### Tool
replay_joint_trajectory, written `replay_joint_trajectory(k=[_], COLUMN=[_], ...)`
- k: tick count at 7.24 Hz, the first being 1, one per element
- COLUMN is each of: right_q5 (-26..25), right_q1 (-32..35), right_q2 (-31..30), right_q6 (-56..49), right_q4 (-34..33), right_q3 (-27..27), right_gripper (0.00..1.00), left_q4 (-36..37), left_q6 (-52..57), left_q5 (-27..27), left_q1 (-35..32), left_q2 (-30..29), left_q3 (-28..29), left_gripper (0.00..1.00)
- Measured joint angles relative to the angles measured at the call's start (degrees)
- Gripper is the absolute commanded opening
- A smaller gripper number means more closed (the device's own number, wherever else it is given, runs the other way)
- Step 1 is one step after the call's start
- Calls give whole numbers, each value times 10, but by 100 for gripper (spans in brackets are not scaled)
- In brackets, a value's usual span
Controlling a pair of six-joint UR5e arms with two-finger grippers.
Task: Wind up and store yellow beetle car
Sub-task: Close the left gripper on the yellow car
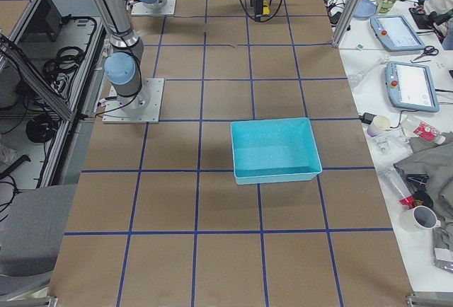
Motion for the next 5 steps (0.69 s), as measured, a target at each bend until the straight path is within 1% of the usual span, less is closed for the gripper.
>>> replay_joint_trajectory(k=[2,3,5], right_q5=[-1,-1,-1], right_q1=[0,0,0], right_q2=[0,0,-1], right_q6=[0,0,0], right_q4=[0,0,0], right_q3=[0,0,0], right_gripper=[100,100,100], left_q4=[2,3,3], left_q6=[1,2,-5], left_q5=[-3,-16,-78], left_q1=[0,0,-4], left_q2=[1,5,18], left_q3=[1,3,14], left_gripper=[0,0,0])
